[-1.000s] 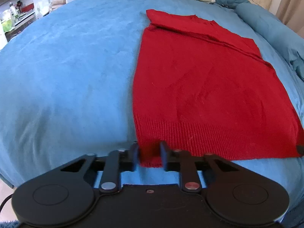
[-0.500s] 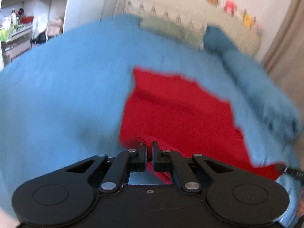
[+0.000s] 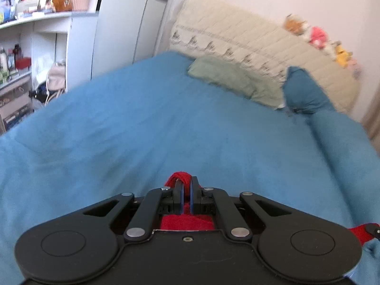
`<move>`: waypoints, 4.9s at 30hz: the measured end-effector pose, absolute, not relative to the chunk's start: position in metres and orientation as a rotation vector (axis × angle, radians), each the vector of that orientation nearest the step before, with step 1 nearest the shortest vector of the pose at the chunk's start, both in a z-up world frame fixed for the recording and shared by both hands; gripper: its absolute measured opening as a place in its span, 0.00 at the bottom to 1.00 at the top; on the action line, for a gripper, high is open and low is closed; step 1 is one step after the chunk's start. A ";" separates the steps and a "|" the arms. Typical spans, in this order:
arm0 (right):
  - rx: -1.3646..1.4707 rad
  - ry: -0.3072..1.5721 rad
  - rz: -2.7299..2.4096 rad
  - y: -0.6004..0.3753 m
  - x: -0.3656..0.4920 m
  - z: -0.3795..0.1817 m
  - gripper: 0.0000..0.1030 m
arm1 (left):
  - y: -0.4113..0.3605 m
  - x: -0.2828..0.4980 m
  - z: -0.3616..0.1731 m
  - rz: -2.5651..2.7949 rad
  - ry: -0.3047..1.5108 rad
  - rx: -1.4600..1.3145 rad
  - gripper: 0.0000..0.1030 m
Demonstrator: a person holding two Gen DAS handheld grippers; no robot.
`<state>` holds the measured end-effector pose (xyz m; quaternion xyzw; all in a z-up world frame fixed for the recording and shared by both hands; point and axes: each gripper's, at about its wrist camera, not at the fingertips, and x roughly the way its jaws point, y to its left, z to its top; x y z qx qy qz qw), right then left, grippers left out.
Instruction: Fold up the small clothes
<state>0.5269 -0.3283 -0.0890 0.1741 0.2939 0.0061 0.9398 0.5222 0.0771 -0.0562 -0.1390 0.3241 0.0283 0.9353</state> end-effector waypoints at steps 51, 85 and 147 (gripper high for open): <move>0.348 0.697 -0.045 -0.287 0.392 -0.218 1.00 | -0.043 0.377 -0.166 -0.183 0.802 0.023 1.00; 0.638 0.621 -0.162 -0.323 0.488 -0.234 0.26 | -0.053 0.513 -0.210 -0.114 0.960 0.009 1.00; 0.019 0.688 0.220 -0.134 0.435 -0.256 0.91 | 0.131 0.415 -0.174 -0.077 0.839 -0.162 0.36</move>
